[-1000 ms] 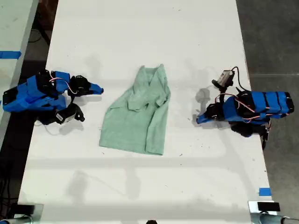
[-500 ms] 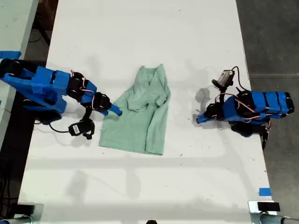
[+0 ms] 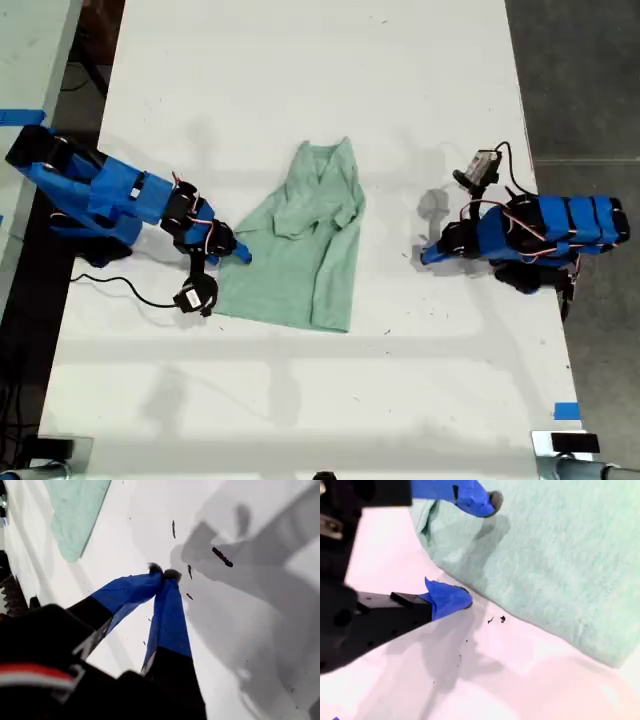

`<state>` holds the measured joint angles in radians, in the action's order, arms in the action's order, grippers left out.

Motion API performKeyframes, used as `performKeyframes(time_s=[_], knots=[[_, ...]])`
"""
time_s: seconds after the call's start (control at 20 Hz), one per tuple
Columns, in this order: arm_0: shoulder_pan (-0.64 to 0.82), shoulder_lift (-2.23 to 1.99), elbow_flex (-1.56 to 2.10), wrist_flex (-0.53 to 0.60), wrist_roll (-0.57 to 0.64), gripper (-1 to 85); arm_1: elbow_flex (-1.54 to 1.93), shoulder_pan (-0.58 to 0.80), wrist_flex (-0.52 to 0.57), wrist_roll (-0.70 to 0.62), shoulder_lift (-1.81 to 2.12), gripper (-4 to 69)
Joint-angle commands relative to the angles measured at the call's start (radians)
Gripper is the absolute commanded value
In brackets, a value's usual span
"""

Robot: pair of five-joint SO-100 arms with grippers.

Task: Fold t shirt

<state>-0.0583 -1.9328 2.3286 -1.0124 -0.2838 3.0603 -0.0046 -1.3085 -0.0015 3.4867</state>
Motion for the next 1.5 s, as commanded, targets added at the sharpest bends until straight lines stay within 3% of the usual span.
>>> performKeyframes(time_s=[0.0, 0.2, 0.25, 0.5, 0.8, 0.9, 1.3, 1.45], knots=[[-0.021, 0.008, -0.028, -0.006, -0.026, 23.1, 0.049, 0.003, -0.002, -0.023, 0.014, 0.2], [0.000, 0.120, -0.057, 0.018, 0.026, 19.0, 0.049, 0.003, -0.002, -0.023, 0.014, 0.2], [0.005, 0.146, -0.069, 0.023, 0.048, 0.1, 0.049, 0.003, -0.002, -0.023, 0.014, 0.2], [0.003, 0.133, -0.173, -0.095, 0.046, -0.2, 0.049, 0.003, -0.002, -0.023, 0.014, 0.2], [-0.012, 0.172, -0.571, -0.430, 0.035, -0.2, 0.049, 0.005, -0.002, -0.023, 0.014, 0.2], [-0.012, 0.227, -0.732, -0.502, 0.081, -0.2, 0.049, 0.005, -0.002, -0.023, 0.014, 0.2], [0.006, 0.727, -1.351, -0.515, 0.302, -0.2, 0.049, 0.005, -0.002, -0.025, 0.014, 0.2], [0.005, 0.742, -1.382, -0.403, 0.353, -0.2, 0.049, 0.005, -0.002, -0.025, 0.014, 0.2]])
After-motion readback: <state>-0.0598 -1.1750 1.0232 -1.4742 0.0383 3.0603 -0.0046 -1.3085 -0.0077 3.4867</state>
